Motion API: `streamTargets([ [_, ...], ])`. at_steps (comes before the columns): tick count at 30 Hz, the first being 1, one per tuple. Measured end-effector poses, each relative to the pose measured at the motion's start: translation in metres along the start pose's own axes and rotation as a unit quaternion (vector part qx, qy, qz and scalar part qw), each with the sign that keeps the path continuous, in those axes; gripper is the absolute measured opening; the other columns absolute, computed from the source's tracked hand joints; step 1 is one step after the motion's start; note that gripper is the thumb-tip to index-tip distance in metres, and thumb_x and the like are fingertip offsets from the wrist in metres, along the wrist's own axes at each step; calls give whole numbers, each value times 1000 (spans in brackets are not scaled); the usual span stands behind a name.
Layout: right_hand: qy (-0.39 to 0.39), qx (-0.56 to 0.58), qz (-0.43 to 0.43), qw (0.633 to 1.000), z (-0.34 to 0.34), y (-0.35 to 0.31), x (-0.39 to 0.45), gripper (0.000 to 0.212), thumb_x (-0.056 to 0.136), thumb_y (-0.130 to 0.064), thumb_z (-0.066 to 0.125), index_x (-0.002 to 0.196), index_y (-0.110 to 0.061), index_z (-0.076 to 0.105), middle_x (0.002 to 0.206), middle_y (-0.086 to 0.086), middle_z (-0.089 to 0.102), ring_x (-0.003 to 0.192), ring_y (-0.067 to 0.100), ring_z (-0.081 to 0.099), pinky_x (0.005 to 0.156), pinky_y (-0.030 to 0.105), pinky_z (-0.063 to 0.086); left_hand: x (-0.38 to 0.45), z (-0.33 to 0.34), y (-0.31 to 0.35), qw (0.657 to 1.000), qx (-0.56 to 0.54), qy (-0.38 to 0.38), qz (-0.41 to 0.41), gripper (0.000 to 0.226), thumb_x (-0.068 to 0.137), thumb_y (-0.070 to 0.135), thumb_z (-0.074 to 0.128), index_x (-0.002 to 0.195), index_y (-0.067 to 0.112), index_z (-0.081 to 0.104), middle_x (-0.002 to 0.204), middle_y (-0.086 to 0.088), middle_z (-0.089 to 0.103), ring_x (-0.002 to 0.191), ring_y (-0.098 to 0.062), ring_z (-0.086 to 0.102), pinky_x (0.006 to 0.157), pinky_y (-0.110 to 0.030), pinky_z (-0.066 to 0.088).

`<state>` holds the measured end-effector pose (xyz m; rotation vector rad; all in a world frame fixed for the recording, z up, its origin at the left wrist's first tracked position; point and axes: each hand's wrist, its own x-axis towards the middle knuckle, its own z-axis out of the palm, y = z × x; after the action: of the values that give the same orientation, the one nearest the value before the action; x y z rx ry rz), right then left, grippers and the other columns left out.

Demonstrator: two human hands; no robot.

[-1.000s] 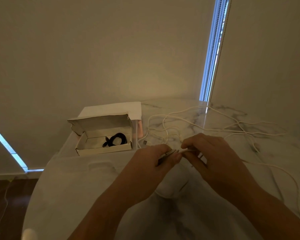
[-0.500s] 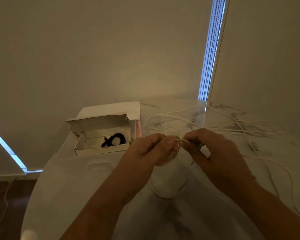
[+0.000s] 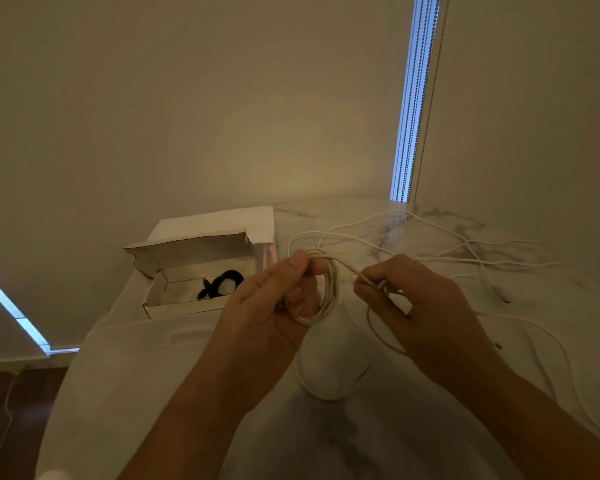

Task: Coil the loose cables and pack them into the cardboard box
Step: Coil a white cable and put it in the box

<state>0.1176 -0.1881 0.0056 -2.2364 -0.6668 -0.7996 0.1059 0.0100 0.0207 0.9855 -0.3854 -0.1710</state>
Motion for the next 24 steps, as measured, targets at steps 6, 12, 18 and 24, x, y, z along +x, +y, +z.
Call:
streamTargets([
  [6, 4, 21, -9, 1000, 1, -1, 0, 14, 92, -31, 61, 95, -21, 70, 88, -11, 64, 80, 2, 57, 72, 12, 44, 4, 2, 1, 994, -112, 0, 6, 28, 99, 23, 49, 97, 2, 67, 68, 3, 36, 61, -7, 31, 60, -21, 33],
  [12, -29, 23, 11, 999, 2, 0, -2, 14, 92, -29, 61, 104, -25, 69, 94, -16, 61, 84, -3, 56, 73, 8, 42, 5, 1, -2, 982, -186, -11, 2, 35, 106, 26, 38, 106, 5, 65, 70, 6, 40, 60, -6, 40, 63, -17, 41],
  [18, -59, 49, 9, 997, 3, -2, -5, 26, 92, -22, 57, 116, -23, 66, 103, -16, 63, 88, -4, 58, 75, 6, 42, 7, 0, -2, 978, -210, 6, 12, 36, 105, 27, 38, 107, 4, 66, 70, 7, 43, 61, -6, 45, 65, -17, 47],
  [24, -45, 29, 10, 999, 4, 2, -6, 33, 87, -17, 56, 118, -24, 66, 111, -13, 57, 99, 3, 58, 81, 17, 47, 9, -1, -3, 979, -202, 31, 11, 33, 103, 25, 40, 108, 5, 66, 71, 7, 42, 60, -5, 44, 63, -17, 45],
])
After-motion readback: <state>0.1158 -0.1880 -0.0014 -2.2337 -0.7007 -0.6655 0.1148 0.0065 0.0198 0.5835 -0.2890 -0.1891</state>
